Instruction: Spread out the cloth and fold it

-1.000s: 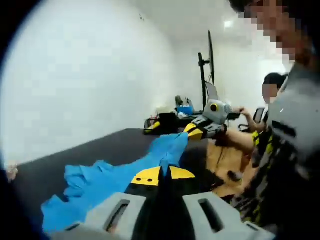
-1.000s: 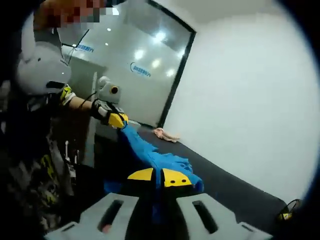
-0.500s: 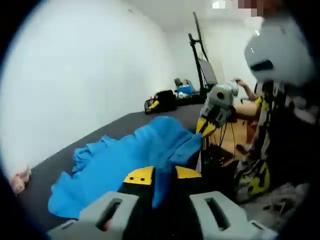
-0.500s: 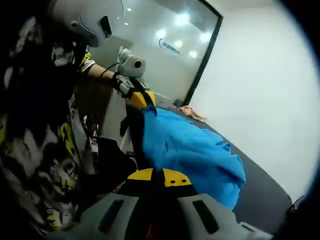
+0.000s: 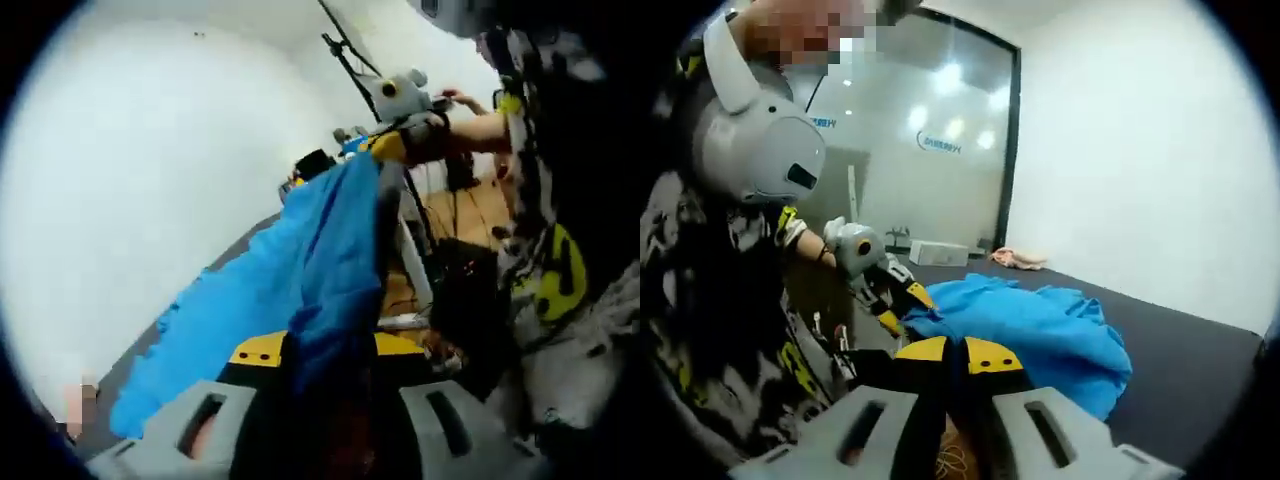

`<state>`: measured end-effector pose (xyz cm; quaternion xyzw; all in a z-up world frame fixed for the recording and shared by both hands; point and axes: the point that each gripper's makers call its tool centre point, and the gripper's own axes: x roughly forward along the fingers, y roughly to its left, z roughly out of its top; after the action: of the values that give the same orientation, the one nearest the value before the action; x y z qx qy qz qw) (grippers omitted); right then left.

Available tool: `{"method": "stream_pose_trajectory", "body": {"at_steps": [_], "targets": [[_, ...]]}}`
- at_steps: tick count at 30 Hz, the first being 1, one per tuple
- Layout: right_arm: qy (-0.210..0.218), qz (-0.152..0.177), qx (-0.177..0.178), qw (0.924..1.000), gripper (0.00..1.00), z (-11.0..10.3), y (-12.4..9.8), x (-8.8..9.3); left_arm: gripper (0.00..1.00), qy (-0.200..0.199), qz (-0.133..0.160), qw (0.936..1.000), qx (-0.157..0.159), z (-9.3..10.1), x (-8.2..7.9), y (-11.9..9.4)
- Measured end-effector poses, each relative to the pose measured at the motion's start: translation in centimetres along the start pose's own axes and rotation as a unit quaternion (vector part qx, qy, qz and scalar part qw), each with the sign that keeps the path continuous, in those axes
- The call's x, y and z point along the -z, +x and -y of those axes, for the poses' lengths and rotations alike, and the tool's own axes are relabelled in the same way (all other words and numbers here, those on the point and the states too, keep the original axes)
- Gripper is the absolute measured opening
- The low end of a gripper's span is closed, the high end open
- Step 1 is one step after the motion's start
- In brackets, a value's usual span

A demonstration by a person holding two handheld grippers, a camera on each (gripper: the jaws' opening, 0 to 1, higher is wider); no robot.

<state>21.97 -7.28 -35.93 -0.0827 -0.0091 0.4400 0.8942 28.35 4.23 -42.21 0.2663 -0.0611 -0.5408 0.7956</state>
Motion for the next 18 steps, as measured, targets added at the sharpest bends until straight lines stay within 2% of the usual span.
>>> {"method": "stream_pose_trajectory", "body": {"at_steps": [1, 2, 3, 5, 7, 8, 9, 10, 12, 13, 17, 18], "targets": [[0.001, -0.002, -0.002, 1.0, 0.03, -0.1, -0.1, 0.1, 0.19, -0.028, 0.011, 0.9996, 0.001, 0.0, -0.4, 0.1], [-0.001, -0.005, -0.005, 1.0, 0.03, -0.4, -0.3, 0.2, 0.09, -0.062, 0.01, 0.998, 0.004, -0.1, -0.3, 0.0], [-0.003, -0.005, -0.005, 1.0, 0.03, -0.5, -0.4, 0.2, 0.02, -0.068, 0.001, 0.9977, 0.003, -0.3, -0.2, 0.0], [-0.012, -0.001, -0.005, 0.9999, 0.03, -0.6, -1.0, -0.1, 0.01, -0.072, 0.015, 0.9973, -0.003, -1.1, -0.9, -0.1], [-0.043, 0.012, 0.017, 0.9989, 0.04, 0.0, -1.3, -0.7, 0.01, -0.111, 0.061, 0.9919, -0.012, -2.1, -3.1, -0.5], [-0.077, 0.016, 0.039, 0.9961, 0.05, 0.6, -1.4, -0.7, 0.01, -0.144, 0.076, 0.9866, -0.008, -2.5, -4.1, -0.7], [-0.096, 0.007, 0.056, 0.9938, 0.08, 1.2, -1.4, -0.3, 0.01, -0.173, 0.071, 0.9823, -0.006, -3.1, -4.7, -0.8], [-0.12, -0.011, 0.081, 0.9893, 0.17, 1.7, -1.3, 0.4, 0.01, -0.179, 0.07, 0.9812, -0.005, -3.5, -5.2, -0.8], [-0.143, -0.028, 0.09, 0.9851, 0.34, 1.8, -0.7, 1.4, 0.01, -0.197, 0.07, 0.9779, -0.004, -4.1, -6.0, -0.9], [-0.156, -0.047, 0.091, 0.9825, 0.38, 1.5, 0.0, 2.3, 0.01, -0.198, 0.071, 0.9777, -0.009, -4.4, -6.4, -1.0], [-0.202, -0.082, 0.067, 0.9736, 0.41, -0.7, 1.6, 4.8, 0.01, -0.201, 0.061, 0.9775, -0.018, -4.2, -6.9, -1.0], [-0.209, -0.083, 0.065, 0.9722, 0.43, -1.4, 1.9, 5.5, 0.01, -0.213, 0.062, 0.975, -0.016, -4.2, -7.0, -1.0]]}}
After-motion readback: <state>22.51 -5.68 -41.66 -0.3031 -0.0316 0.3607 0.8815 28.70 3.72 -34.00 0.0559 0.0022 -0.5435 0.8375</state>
